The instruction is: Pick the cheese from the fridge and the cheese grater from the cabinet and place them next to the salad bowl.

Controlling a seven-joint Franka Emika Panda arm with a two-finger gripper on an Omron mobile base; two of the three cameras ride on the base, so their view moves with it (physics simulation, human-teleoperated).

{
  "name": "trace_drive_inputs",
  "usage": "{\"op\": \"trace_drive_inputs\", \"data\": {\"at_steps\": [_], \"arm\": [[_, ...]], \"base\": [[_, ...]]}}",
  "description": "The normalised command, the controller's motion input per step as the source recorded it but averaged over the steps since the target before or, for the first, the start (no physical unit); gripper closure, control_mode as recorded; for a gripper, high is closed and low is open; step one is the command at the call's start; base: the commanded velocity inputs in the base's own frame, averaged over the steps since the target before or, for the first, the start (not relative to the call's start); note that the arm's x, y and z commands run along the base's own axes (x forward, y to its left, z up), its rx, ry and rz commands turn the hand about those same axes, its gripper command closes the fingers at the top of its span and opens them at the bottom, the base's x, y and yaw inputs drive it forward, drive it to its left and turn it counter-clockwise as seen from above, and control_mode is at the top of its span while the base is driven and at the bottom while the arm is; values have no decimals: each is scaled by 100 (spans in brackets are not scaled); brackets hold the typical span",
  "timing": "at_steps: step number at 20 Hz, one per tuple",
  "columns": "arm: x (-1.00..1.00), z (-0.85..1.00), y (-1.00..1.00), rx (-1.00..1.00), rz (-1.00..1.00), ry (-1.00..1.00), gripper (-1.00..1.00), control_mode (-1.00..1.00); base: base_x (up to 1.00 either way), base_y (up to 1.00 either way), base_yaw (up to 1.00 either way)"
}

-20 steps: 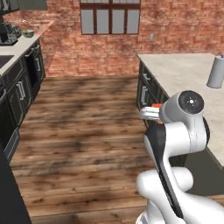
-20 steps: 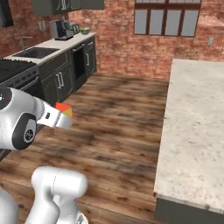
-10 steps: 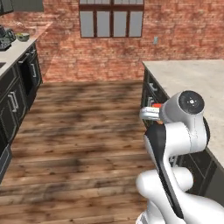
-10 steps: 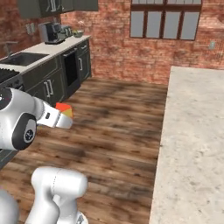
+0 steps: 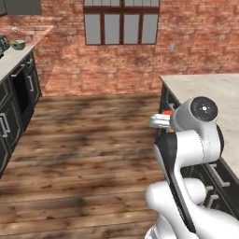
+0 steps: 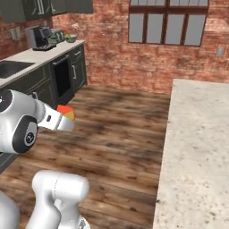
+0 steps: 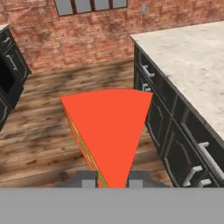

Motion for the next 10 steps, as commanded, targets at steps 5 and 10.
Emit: {"op": "trace_drive_inputs", "data": {"at_steps": [5, 10], "arm": [[0, 0, 0, 0, 0, 0, 100, 100], [0, 0, 0, 0, 0, 0, 100, 100]], "base": [[100, 0, 0], [100, 6, 0]]}}
